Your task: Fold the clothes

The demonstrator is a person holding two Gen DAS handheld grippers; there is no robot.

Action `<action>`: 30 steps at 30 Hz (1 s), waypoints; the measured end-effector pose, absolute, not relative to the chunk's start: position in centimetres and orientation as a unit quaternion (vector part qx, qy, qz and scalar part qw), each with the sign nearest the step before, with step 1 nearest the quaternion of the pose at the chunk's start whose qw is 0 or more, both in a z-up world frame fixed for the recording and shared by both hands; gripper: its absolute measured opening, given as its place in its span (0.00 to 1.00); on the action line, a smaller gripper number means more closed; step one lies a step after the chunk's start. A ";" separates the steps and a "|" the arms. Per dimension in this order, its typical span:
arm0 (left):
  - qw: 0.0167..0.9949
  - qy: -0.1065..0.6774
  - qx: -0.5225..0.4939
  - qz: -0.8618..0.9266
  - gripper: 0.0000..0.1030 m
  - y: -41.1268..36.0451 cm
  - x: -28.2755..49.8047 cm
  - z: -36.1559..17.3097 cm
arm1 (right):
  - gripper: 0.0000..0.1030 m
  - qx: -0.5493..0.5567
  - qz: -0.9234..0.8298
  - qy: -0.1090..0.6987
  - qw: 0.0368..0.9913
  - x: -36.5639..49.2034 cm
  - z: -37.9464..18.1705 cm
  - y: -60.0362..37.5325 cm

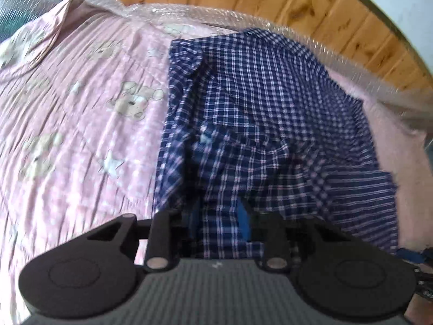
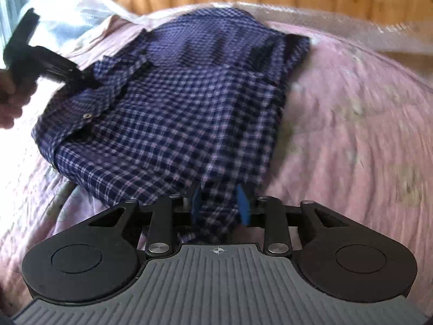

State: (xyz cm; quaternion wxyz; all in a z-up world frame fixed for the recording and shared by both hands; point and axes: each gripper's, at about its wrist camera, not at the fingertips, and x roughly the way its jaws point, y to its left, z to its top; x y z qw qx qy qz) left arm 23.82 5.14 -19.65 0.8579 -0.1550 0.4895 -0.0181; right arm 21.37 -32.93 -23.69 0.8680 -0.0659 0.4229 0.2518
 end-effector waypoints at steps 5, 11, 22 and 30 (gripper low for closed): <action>0.860 0.485 -0.158 -0.020 0.49 6.3 18.9 -19.2 | 0.40 -0.040 0.270 0.383 0.882 20.4 -20.1 -32.2; 0.850 0.483 -0.208 0.005 0.45 7.7 17.5 -19.2 | 0.40 -0.067 0.270 0.462 0.842 23.3 -23.4 -31.0; 0.854 0.490 -0.170 0.041 0.46 7.7 27.6 -22.1 | 0.27 -0.029 0.258 0.434 0.863 36.1 -23.9 -29.1; 0.889 0.434 -0.143 -0.031 0.69 11.8 29.2 -17.2 | 0.56 -0.060 0.298 0.415 0.858 40.0 -19.4 -30.8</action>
